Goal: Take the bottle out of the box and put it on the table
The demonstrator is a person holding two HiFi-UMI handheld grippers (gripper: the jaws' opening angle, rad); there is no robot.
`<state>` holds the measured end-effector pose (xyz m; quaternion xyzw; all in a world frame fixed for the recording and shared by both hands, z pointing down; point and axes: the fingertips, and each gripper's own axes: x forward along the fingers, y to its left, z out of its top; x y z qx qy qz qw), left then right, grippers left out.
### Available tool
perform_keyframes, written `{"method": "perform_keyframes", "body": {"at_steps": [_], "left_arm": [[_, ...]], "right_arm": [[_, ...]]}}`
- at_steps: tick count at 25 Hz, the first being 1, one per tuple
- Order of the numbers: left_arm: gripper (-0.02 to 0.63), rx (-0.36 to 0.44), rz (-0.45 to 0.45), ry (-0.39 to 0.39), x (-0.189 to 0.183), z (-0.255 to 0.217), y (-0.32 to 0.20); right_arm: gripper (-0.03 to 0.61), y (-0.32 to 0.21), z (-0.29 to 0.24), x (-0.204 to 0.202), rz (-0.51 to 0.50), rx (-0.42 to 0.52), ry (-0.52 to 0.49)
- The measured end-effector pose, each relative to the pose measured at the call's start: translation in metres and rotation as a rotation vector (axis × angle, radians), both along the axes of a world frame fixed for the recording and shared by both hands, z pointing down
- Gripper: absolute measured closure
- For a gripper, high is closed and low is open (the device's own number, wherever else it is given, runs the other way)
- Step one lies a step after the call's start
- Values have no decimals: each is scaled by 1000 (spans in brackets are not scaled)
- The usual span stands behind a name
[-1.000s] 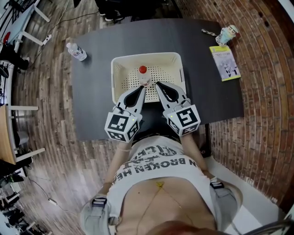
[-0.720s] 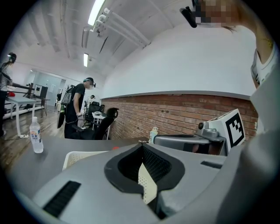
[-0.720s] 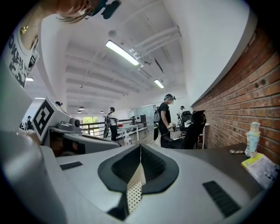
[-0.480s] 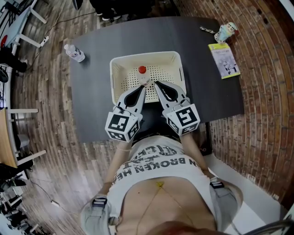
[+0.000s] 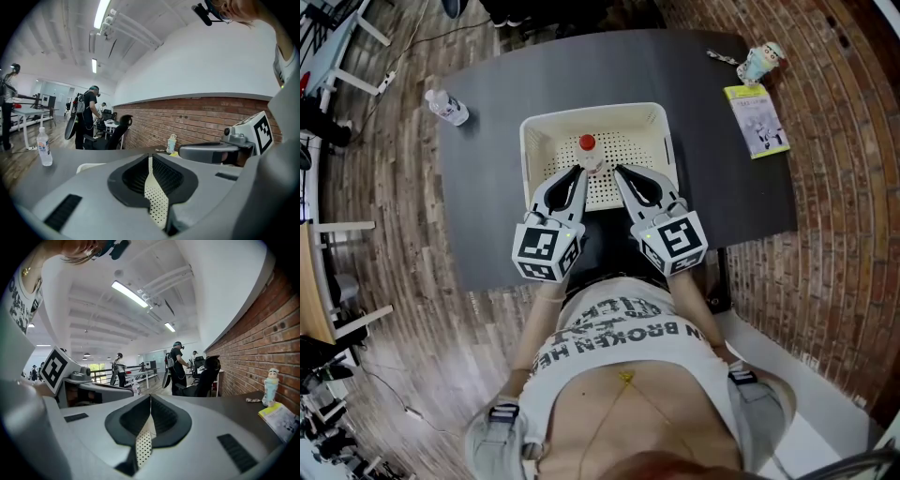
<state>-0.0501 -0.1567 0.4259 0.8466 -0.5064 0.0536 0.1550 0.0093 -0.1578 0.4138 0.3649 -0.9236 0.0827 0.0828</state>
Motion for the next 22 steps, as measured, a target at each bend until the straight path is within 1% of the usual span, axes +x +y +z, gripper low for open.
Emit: {"method": "perform_keyframes", "body": {"at_steps": [3, 6, 15, 18, 22], "left_arm": [[602, -2, -13, -10, -4, 7, -11], [536, -13, -13, -32, -5, 16, -22], [452, -54, 9, -119, 2, 50, -59], [439, -76, 26, -141, 7, 61, -68], [437, -95, 34, -155, 11, 71, -75]], "right_arm": [[569, -4, 4, 4, 6, -10, 8], [569, -9, 6, 7, 10, -16, 14], [569, -25, 15, 16, 20, -48, 21], [569, -30, 17, 20, 30, -55, 20], [569, -34, 20, 24, 40, -62, 23]]}}
